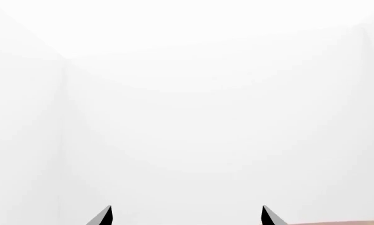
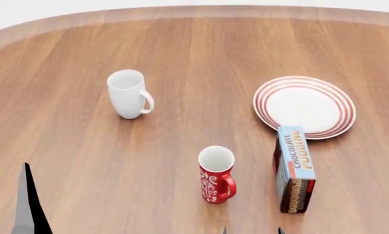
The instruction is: Pick up the red mug and put it on the plate
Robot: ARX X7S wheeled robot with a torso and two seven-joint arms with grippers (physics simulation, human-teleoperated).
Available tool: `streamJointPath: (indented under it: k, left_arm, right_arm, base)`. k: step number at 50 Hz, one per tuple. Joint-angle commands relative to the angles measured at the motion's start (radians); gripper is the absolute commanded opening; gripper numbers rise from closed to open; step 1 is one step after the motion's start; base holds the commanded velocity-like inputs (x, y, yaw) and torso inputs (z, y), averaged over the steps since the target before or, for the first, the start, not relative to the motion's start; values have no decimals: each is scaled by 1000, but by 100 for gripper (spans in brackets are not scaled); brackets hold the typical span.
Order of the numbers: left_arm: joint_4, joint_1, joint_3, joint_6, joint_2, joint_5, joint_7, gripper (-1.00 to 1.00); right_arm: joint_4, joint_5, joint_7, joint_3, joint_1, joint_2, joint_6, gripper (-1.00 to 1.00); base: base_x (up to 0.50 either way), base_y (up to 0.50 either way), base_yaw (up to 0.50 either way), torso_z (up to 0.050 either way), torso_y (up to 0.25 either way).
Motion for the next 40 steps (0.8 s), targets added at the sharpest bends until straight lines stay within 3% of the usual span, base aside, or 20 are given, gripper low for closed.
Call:
streamJointPath:
  k: [1,40]
  left_arm:
    - [0,-1,3,1,-5,-1,-6,100]
    - [9,-8,12,-9,-19,-8,-21,100]
  right_arm:
    - [1,3,5,-5,1,3,0,100]
    - [-2,18,18,-20,0,16,-10,100]
  base:
    - [141,0,0,0,0]
    - [142,0,0,0,0]
